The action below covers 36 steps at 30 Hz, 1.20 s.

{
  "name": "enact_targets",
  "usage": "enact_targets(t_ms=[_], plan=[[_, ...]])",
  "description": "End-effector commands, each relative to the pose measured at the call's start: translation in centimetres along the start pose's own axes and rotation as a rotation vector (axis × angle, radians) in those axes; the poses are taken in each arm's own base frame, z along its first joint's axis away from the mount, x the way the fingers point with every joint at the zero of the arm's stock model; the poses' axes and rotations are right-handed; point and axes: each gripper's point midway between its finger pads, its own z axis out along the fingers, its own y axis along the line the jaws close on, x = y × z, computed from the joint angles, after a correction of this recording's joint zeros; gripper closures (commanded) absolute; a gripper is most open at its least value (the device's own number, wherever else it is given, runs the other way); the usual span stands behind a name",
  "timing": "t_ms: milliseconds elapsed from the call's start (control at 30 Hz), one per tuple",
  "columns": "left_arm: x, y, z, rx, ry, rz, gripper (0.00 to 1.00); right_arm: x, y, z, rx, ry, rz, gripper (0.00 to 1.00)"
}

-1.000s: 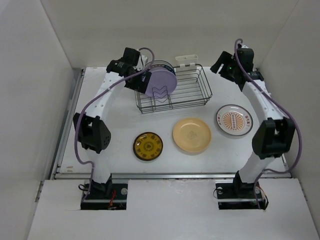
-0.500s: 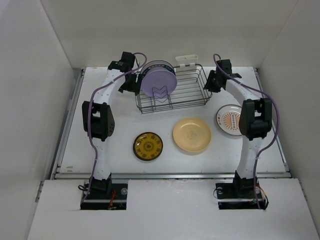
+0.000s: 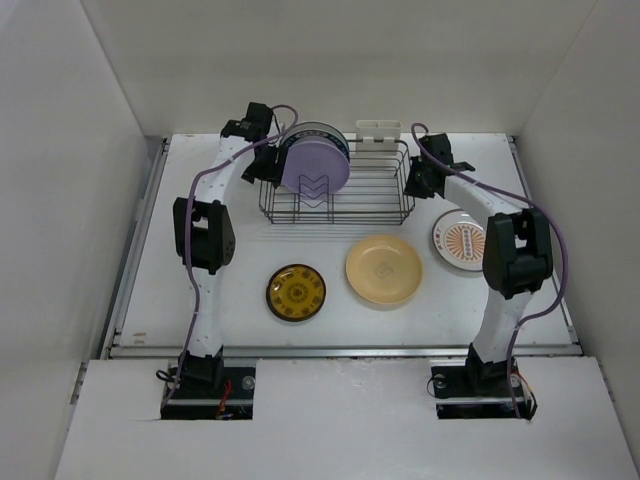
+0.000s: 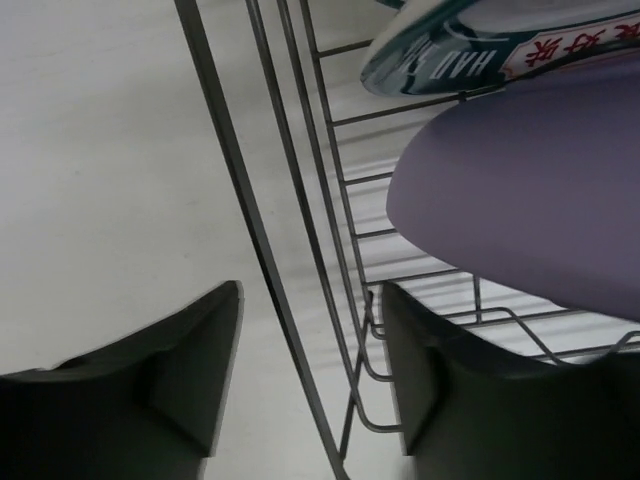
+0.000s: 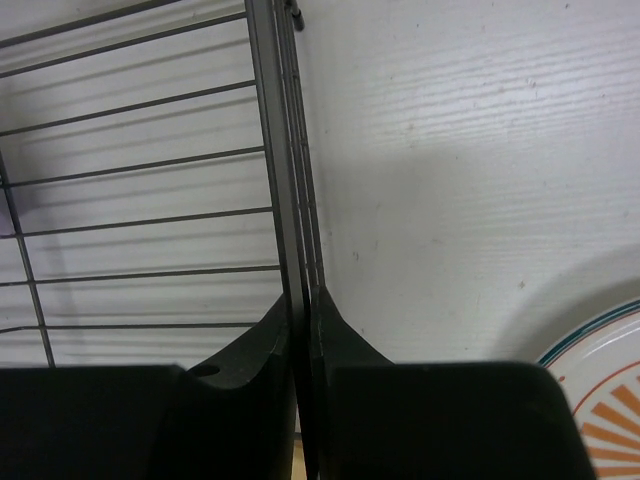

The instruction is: Unload the plates from the dish rack

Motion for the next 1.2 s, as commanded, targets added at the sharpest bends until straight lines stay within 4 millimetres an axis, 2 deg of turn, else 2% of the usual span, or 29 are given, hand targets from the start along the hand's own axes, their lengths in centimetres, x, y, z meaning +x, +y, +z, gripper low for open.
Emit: enact_targets(t_ms=[0,33,67,133,167,233,267,367,400,433,467,500,567,600,633,667,700,800,867,900,967,1100,1133,1167], plan=[[-3.3,1.3,-4.0,-0.062,-0.134,0.006,0.37,-1.0,0.2,-2.0,0.023,-0.053,0.066,1.0],[-3.3,1.3,-4.0,-0.063,-0.134,0.006,0.37,-1.0,0.2,-2.0,0.022,-0.053,0.076,1.0],[-4.2,1.5,-5.2,-0.074,-0.182,0.015,0.37,-0.8,0.7,-2.1,0.017,-0.051,0.069,1.0],[-4.7,1.6,-6.1,-0.077,-0.223,0.028,0.33,-0.8,0.7,-2.1,0.016,-0.051,0.083,1.0],[-5.5,1.6,-7.9,-0.072,-0.274,0.048,0.32,-1.2,1.1,-2.2,0.002,-0.055,0.092,1.0],[-6.7,1.4,-9.1,-0.064,-0.342,0.079,0.29,-0.5,1.3,-1.9,0.005,-0.035,0.085,1.0],[-7.4,0.6,-10.4,-0.036,-0.384,0.112,0.29,-0.6,1.1,-1.9,0.017,-0.042,0.085,1.0],[-8.4,-0.9,-10.9,0.001,-0.423,0.267,0.28,-0.7,0.9,-1.9,0.025,-0.046,0.085,1.0],[-8.7,-2.7,-11.4,0.034,-0.443,0.324,0.28,-0.7,0.9,-1.9,0.025,-0.046,0.085,1.0],[-8.7,-3.3,-10.9,0.049,-0.438,0.368,0.29,-0.7,0.9,-1.9,0.025,-0.046,0.085,1.0],[-9.0,-3.4,-11.3,0.05,-0.453,0.431,0.3,-0.4,0.8,-1.9,0.03,-0.038,0.084,1.0],[-8.9,-4.7,-10.7,0.084,-0.449,0.474,0.3,-0.4,0.8,-1.9,0.03,-0.038,0.084,1.0],[-9.0,-5.8,-9.9,0.119,-0.45,0.527,0.32,-0.4,0.9,-1.9,0.029,-0.038,0.093,1.0],[-9.3,-6.0,-10.3,0.131,-0.459,0.565,0.32,-0.4,0.9,-1.9,0.029,-0.038,0.093,1.0],[-9.1,-6.7,-9.4,0.174,-0.445,0.589,0.32,-0.4,0.9,-1.9,0.029,-0.038,0.093,1.0],[-8.7,-7.0,-9.1,0.193,-0.423,0.604,0.32,-0.4,0.9,-1.9,0.029,-0.038,0.093,1.0],[-9.3,-7.2,-9.7,0.202,-0.442,0.619,0.32,-0.4,0.9,-1.9,0.029,-0.038,0.093,1.0],[-9.5,-7.5,-9.4,0.22,-0.443,0.631,0.33,-0.2,0.8,-2.0,0.034,-0.03,0.093,1.0],[-9.8,-7.7,-8.3,0.199,-0.443,0.657,0.33,-0.2,0.8,-2.0,0.034,-0.03,0.093,1.0],[-10.3,-7.8,-8.4,0.194,-0.461,0.658,0.33,-0.2,0.8,-2.0,0.034,-0.03,0.093,1.0],[-10.2,-7.6,-6.7,0.188,-0.44,0.667,0.36,-0.2,0.8,-2.0,0.034,-0.03,0.093,1.0],[-10.1,-8.6,-6.6,0.22,-0.442,0.679,0.47,0.0,0.6,-2.0,0.038,-0.022,0.083,1.0],[-9.9,-9.3,-6.2,0.229,-0.434,0.687,0.52,0.0,0.6,-2.0,0.038,-0.022,0.083,1.0],[-9.9,-9.3,-6.2,0.229,-0.434,0.687,0.62,-0.1,0.5,-2.0,0.046,-0.026,0.083,1.0]])
